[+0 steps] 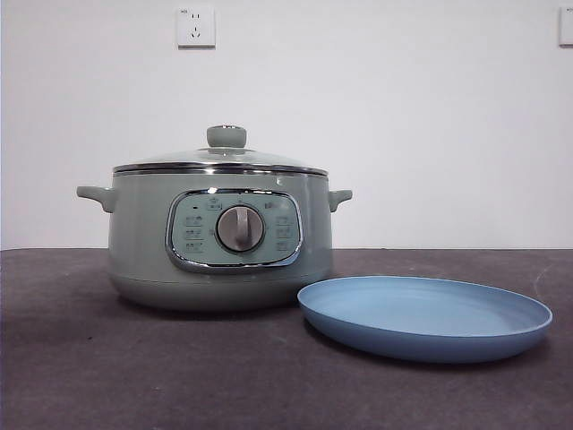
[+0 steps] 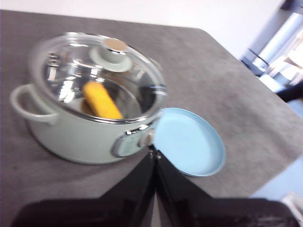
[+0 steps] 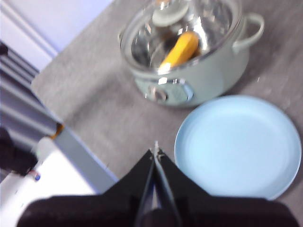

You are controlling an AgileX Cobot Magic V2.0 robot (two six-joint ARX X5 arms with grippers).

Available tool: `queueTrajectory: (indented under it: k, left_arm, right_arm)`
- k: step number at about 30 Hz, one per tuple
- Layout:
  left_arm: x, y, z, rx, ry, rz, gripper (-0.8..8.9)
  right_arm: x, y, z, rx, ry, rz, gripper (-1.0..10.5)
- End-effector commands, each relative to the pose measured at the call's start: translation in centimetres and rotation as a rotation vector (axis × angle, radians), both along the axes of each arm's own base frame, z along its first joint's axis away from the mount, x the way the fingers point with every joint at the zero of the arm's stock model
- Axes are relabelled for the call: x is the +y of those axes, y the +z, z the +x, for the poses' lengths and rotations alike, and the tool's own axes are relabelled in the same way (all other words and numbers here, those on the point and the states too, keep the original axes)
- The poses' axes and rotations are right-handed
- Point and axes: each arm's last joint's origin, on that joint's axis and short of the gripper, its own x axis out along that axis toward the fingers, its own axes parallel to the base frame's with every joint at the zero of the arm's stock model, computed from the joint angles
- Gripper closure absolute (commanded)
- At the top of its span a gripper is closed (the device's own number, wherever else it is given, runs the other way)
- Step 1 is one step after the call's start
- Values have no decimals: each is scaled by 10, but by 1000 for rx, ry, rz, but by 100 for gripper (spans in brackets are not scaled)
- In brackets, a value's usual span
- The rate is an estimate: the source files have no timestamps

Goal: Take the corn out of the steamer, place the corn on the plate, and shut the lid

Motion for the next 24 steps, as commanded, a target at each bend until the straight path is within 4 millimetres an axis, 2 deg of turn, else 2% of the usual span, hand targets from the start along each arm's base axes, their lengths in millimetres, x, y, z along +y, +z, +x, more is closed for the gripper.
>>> queueTrajectory:
  k: [1, 4, 5, 6, 8, 9, 11, 19, 24]
  left_arm:
    - [-1, 2, 2, -5, -32, 7, 819]
    - [-1, 2, 4, 6, -31, -2, 776]
    - [-1, 2, 4, 16, -24, -11, 686]
    - [-1, 2, 4, 23, -18, -19, 552]
    - [-1, 2, 4, 28, -14, -27, 292]
    - [-1, 2, 4, 29, -15, -29, 229]
    - [-1, 2, 4, 30, -17, -30, 219]
    - [-1, 5, 6, -9, -13, -29, 220]
    - [-1, 10, 23, -53, -13, -33, 220]
  right_arm:
    - [0, -1, 1, -6, 26, -20, 957]
    - [0, -1, 1, -5, 25, -20, 934]
    - [0, -1, 1, -5, 26, -20, 893]
    - [0, -1, 1, -3, 25, -19, 805]
    - [0, -1, 1, 5, 17, -15, 569]
    - [0, -1, 1, 10, 12, -13, 437]
    - [0, -1, 1, 16, 7, -9, 299]
    - [0, -1, 1, 22, 4, -5, 292]
    - [0, 0, 2, 11, 4, -3, 292]
